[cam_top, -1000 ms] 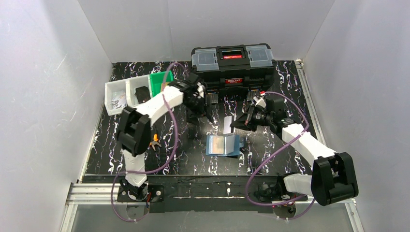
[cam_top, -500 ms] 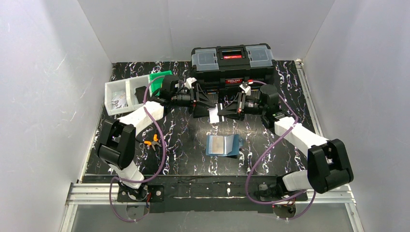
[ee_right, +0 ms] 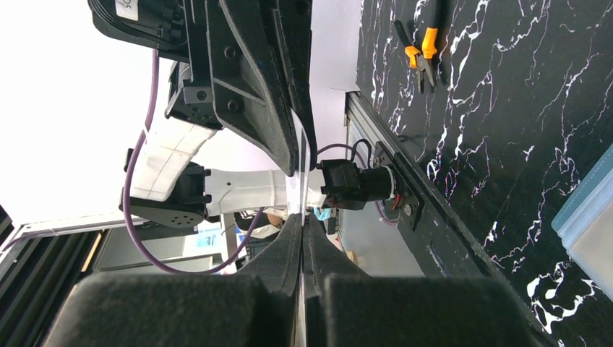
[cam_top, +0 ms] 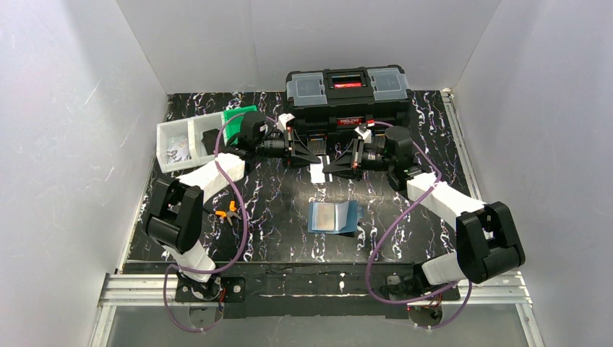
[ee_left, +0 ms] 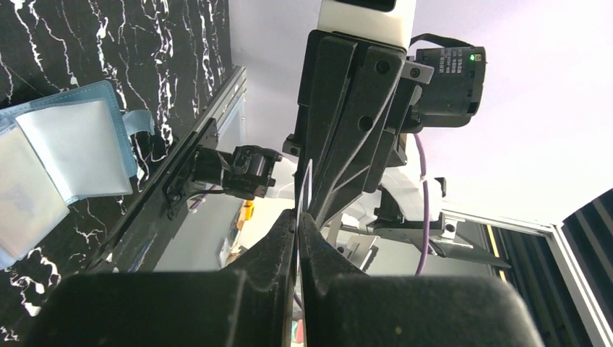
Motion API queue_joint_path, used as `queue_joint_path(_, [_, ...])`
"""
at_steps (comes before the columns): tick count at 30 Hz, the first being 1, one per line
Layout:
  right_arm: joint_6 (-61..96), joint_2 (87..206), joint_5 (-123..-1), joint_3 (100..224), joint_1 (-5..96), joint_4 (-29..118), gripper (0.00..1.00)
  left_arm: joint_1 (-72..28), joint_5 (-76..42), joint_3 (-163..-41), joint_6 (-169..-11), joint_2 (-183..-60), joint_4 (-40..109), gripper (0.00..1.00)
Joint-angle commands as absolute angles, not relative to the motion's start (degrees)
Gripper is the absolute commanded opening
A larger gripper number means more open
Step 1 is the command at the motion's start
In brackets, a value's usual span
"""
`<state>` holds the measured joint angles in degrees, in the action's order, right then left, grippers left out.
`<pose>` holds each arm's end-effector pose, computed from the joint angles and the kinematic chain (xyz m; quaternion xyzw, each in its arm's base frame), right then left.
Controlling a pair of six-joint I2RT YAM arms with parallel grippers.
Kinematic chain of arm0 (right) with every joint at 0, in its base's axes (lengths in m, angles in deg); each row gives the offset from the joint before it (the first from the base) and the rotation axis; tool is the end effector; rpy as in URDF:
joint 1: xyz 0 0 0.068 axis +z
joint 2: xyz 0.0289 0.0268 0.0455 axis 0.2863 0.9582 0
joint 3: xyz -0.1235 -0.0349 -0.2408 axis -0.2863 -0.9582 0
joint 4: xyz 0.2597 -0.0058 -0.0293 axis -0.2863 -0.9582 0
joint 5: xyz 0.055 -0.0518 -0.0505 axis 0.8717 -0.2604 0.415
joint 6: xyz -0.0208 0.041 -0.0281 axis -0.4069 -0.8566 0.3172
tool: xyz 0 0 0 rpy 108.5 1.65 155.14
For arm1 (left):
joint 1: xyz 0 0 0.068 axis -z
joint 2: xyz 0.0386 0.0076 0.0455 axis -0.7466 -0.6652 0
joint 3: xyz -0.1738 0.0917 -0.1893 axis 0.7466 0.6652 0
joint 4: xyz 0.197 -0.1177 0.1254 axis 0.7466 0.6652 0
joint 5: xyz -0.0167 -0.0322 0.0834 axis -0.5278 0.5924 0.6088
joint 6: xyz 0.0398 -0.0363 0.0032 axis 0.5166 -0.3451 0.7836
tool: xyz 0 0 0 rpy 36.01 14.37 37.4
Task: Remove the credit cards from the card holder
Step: Place the credit card in the storage box.
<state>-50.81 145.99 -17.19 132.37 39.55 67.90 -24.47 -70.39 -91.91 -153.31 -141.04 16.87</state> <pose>0.2704 0.1450 0.2677 0.0527 0.7460 0.6536 0.1165 0.3265 -0.1784 0.2716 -0.0088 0.7455 -0.6652 0.0397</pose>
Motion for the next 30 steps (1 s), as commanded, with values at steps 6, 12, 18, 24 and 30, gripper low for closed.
queue_joint_path(6, [-44.1,144.3,-20.2,136.7,39.9,59.3,0.67,-23.9,-66.3,-96.2,-138.5,-136.7,37.8,0.00])
queue_joint_path(12, [-32.3,139.0,-29.3,140.0,39.8,39.3,0.99,-25.1,-60.6,-98.8,-131.4,-134.3,48.2,0.00])
queue_joint_path(18, [-27.0,135.4,-37.8,139.9,39.9,28.6,0.98,-27.8,-53.3,-102.6,-121.7,-132.0,63.0,0.00])
queue_joint_path(24, [-23.0,134.6,-40.3,139.9,39.9,23.2,0.98,-33.0,-40.2,-108.0,-112.2,-130.8,76.7,0.00])
queue_joint_path(30, [-17.7,134.7,-41.8,141.4,39.8,18.0,0.99,-37.2,-17.0,-116.0,-103.1,-133.4,88.6,0.00])
